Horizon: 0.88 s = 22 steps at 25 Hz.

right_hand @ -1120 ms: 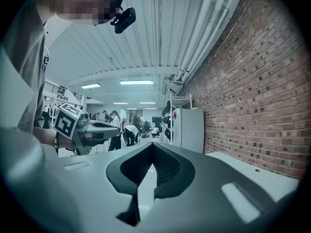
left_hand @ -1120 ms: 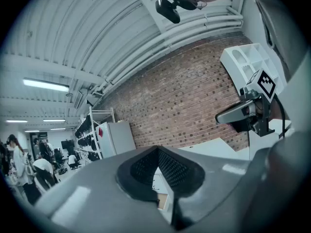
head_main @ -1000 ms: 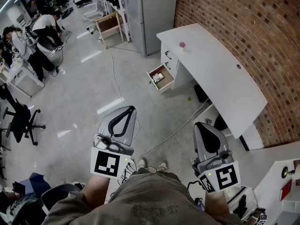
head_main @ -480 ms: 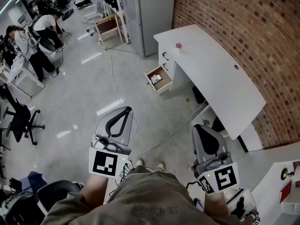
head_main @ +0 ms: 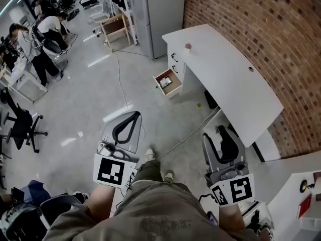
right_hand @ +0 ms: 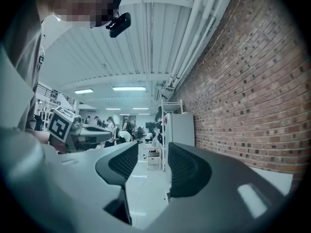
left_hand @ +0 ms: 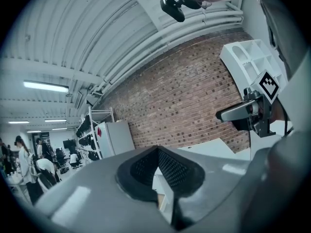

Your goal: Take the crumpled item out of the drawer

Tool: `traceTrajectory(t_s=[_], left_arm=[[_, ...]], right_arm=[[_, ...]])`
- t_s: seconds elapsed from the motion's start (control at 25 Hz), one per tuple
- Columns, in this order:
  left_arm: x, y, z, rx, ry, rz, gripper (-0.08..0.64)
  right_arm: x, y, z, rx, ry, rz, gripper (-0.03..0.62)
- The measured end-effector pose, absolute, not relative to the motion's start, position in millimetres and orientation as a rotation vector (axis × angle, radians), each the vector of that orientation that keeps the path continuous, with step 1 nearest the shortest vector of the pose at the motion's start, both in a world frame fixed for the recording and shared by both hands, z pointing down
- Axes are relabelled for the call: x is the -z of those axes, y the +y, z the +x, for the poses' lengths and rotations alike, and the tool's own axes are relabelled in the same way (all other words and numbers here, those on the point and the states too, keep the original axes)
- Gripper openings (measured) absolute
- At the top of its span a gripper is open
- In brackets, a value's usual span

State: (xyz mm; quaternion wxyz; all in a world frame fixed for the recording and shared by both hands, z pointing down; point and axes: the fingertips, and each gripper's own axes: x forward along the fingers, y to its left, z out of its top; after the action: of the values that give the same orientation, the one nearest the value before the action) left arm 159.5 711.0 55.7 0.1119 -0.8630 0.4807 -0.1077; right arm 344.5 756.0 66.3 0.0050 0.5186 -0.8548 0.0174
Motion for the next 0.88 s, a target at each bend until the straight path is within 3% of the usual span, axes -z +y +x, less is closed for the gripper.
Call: traceTrajectory(t_s=[0.12, 0.44, 0.88], left_arm=[[-56.0, 708.1, 162.5, 0.307, 1.394, -2.532, 0.000], [-67.9, 672.3, 148.1, 0.322, 1.405, -2.542, 0.000], [-85.8, 548.7, 83.3, 0.321, 1.447, -2.547, 0.000]], right_arm=[[-66.0, 751.0, 346.9, -0.037, -2.657, 1.641, 0.232], [-80.6, 711.4, 327.5, -0.067, -2.648, 1.586, 0.212], [-104.9, 583.5, 267.5, -0.110, -2.582, 1.537, 0.213]])
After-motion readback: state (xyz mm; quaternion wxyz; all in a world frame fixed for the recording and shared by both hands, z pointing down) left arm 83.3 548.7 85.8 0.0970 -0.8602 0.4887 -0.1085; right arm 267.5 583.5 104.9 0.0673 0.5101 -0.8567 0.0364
